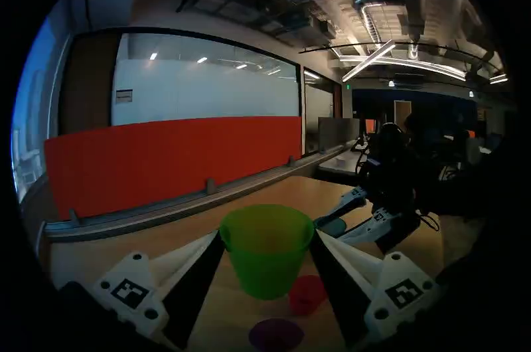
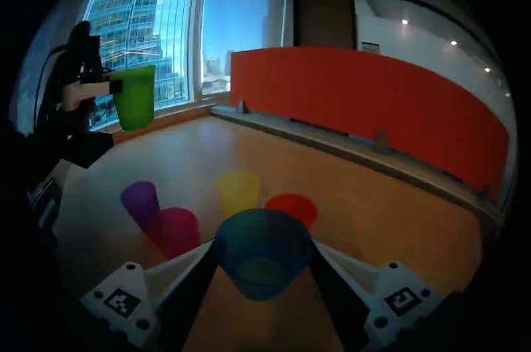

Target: Pour water

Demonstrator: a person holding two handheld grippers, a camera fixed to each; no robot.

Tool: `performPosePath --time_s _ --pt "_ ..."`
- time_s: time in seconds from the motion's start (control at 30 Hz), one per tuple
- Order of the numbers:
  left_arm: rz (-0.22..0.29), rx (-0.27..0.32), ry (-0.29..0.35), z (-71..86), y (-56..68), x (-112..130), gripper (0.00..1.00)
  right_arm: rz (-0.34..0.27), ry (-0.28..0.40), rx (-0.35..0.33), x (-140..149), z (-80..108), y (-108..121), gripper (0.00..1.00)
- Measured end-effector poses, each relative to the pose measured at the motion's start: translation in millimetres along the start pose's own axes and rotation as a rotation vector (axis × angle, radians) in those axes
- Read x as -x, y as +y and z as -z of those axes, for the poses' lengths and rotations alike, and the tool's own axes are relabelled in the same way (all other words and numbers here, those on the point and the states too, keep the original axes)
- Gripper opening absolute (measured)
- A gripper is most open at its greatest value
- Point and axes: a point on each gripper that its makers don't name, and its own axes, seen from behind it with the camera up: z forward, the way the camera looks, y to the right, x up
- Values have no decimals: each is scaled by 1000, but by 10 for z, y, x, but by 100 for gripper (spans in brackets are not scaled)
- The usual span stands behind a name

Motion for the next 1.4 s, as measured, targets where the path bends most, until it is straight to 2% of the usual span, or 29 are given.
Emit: performPosePath --time_s 0.7,1.13,1.4 --pt "30 13 26 -3 140 114 88 49 184 -3 -840 327 -213 92" --pt "16 26 18 -6 245 192 88 65 269 -9 -1183 423 -304 92" --pt "16 39 14 -35 289 222 88 71 294 -16 -1288 432 -328 92"
